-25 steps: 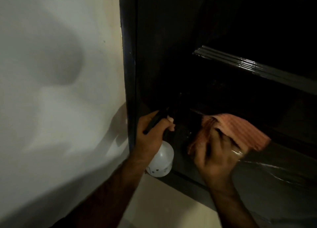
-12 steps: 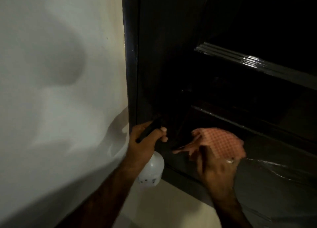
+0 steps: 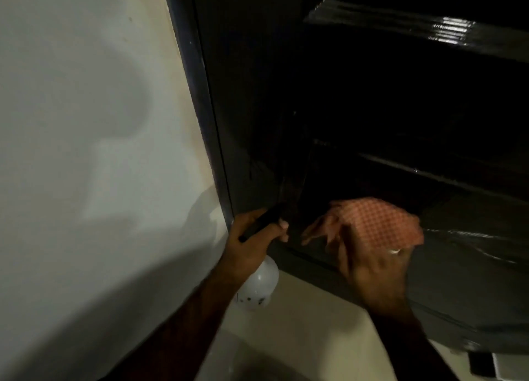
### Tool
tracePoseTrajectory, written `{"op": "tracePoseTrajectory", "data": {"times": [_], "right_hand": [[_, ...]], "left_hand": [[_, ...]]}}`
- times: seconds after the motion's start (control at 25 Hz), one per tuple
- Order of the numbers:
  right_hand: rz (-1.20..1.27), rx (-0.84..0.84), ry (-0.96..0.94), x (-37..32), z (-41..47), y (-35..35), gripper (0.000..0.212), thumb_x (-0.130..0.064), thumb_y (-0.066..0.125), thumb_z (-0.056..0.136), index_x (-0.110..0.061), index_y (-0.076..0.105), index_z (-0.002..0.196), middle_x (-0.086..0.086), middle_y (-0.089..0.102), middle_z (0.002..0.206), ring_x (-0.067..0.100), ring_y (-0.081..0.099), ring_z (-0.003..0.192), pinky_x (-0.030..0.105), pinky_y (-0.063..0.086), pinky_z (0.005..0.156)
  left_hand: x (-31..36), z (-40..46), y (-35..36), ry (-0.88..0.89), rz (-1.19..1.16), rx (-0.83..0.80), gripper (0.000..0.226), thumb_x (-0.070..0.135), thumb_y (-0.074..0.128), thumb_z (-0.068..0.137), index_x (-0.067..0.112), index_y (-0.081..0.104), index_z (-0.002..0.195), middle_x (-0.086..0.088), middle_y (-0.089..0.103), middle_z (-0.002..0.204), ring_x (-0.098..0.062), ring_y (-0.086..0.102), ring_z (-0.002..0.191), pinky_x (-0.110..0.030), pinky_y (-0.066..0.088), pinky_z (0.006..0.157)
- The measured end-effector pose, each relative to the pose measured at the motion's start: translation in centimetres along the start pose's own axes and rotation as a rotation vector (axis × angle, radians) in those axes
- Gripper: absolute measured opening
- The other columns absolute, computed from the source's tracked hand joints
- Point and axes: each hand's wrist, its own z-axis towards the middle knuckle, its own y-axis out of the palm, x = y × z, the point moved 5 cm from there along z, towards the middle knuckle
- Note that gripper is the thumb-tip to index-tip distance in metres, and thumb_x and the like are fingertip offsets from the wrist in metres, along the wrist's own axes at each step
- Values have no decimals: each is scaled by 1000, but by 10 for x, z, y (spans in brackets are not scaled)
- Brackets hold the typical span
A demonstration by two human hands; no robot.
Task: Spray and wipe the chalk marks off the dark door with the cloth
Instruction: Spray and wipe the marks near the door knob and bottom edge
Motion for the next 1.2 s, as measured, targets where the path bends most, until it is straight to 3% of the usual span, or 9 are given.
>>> {"op": "tracePoseTrajectory", "data": {"times": [0.12,0.2,0.32,0.48,0.72,0.88,1.0,1.08,1.2], "right_hand": [[89,326,154,-1,60,-46,69,-25,74,86,-5,50,147,22,53,136,40,43,132,49,12,127],[133,264,-44,-22,85,-38,62,-26,78,81,-8,61,138,18,48,137,39,41,130,53,17,123],[158,7,-326,-20,44,-3,34,-17,65,92,-17,69,127,14,60,117,41,63,98,58,43,99],[38,-188,-149,16,14,-10,31,-27,52,89,-18,81,85,10,62,77,37,59,55,54,44,80],[121,222,-446,-60,129,-45,33,-29,57,107,-10,75,127,16,73,113,41,61,102,58,43,93],[-71,142,-438,-126,142,5,69,-42,38,102,-13,30,164,17,40,163,47,36,149,59,19,124],[-103,-154,-622,-130,79,60,94,-28,71,84,-10,26,165,14,43,164,43,35,154,52,-1,128],[-188,-276,-709,-122,61,57,88,-22,72,82,-13,34,161,13,44,165,40,30,157,54,-5,126],[-111,-7,-464,-113,123,-3,61,-35,66,96,-13,55,152,21,55,153,44,44,145,65,18,125]], "left_hand": [[2,11,9,17,16,26,15,11,75,95,-4,75,94,-18,76,81,-30,75,82,-36,60,85],[14,17,22,66,40,25,14,2,68,96,-3,75,84,-18,70,72,-27,71,71,-31,58,77],[27,18,39,104,48,-21,23,-7,60,98,-3,70,78,-7,64,60,-16,64,58,-26,53,64],[38,18,30,155,53,54,17,15,66,90,5,72,77,-13,68,69,-29,69,70,-42,55,73],[29,16,-17,394,44,293,26,19,61,79,-6,68,80,-21,67,73,-33,69,72,-34,56,72],[-9,24,-46,320,-27,301,18,12,64,75,-3,70,85,-14,70,77,-28,68,72,-34,58,68],[-52,23,-67,385,5,283,19,16,69,83,0,75,91,-16,75,83,-28,73,81,-36,60,77],[-85,14,-82,377,30,297,27,26,73,86,1,76,92,-20,73,80,-33,73,78,-44,60,73],[-112,-3,-89,307,34,324,37,43,73,82,7,77,90,-12,70,73,-33,70,71,-47,60,69]]}}
